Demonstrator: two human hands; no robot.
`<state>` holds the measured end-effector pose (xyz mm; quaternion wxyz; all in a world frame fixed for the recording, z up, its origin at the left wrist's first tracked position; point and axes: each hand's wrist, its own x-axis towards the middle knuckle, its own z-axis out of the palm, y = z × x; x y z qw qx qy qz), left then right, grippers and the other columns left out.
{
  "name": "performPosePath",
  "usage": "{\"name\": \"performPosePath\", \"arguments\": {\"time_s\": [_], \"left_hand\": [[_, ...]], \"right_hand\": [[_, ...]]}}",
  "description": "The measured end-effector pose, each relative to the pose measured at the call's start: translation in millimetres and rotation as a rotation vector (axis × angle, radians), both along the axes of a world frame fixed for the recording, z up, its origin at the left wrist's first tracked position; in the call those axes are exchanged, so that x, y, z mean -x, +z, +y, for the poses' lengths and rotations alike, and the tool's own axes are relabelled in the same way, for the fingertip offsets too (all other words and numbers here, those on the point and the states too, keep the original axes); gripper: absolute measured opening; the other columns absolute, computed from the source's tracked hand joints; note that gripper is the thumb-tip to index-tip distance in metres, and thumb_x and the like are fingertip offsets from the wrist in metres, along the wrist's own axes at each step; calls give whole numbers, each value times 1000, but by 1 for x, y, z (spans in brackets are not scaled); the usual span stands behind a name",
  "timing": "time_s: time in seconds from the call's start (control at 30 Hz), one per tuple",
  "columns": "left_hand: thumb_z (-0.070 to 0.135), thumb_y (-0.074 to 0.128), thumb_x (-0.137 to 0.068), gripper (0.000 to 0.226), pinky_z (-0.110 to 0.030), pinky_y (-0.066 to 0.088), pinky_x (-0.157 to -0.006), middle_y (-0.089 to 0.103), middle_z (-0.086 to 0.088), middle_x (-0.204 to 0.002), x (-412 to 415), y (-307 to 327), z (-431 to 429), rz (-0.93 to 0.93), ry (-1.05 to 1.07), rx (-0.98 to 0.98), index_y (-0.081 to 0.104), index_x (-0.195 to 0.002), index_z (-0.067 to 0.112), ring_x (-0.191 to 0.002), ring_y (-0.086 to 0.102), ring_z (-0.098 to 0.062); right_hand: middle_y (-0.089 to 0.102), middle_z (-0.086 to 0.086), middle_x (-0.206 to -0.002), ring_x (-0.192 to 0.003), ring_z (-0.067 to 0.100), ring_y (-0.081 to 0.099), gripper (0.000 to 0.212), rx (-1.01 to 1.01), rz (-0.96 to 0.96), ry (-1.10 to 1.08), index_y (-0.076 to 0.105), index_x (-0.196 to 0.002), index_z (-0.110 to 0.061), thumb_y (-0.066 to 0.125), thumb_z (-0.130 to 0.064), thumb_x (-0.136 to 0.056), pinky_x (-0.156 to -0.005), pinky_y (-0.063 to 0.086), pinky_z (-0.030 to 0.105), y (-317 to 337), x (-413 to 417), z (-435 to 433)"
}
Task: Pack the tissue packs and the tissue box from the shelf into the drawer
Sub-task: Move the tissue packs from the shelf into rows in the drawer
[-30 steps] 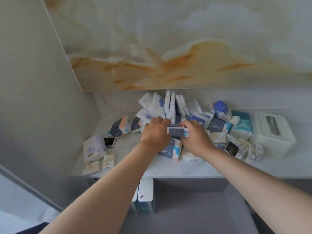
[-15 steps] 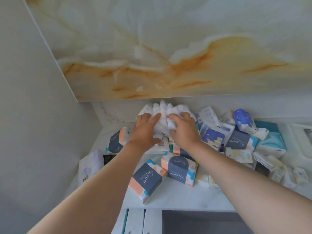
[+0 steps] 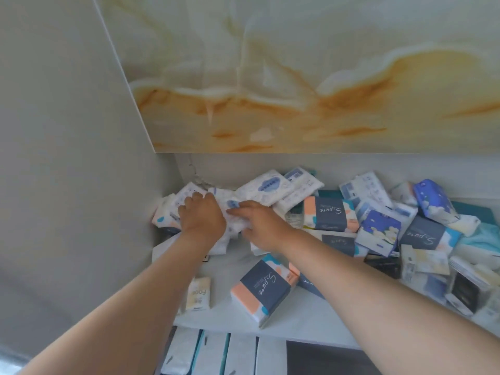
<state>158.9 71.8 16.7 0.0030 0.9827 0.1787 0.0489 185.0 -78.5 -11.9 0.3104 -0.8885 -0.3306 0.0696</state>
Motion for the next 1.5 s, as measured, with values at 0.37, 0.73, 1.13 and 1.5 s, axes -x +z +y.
{"name": "performPosePath", "arguments": {"time_s": [0.37, 0.73, 1.13, 1.5], "left_hand": [[38, 36, -102, 54, -47, 22, -116, 16, 1, -163, -33, -28, -51, -72, -678, 137, 19, -153, 39, -148, 16, -22], [41, 30, -103, 53, -43, 17, -118, 28, 0, -159, -60, -37, -48, -58, -730, -17, 17, -155, 35, -146, 22, -23], [37, 45, -97, 39, -41, 33, -101, 55, -4, -128, -80, -32, -46, -217, -429, -5, 52, -130, 20, -117, 48, -25], [49, 75, -73, 108, -47, 15, -118, 33, -5, -154, -84, -22, -34, -371, -526, 285, 9, -155, 25, -143, 24, -27]], "right_hand": [[25, 17, -156, -140, 42, 30, 65, 390, 87, -713, 32, -150, -27, 48, -43, -89, -117, 20, 51, 24, -44, -63], [32, 9, -151, -127, 38, 48, 65, 93, -144, -465, 45, -143, -23, 59, -2, -83, -107, 40, 46, -1, -62, -72], [61, 6, -137, -114, 32, 61, 79, 170, -53, -599, 19, -157, -37, 65, -39, -92, -99, 49, 44, -12, -103, -84], [66, -12, -121, -104, -8, 64, 62, -627, 20, -432, 55, -139, -21, 76, -1, -83, -96, 51, 19, 3, -70, -95]]}}
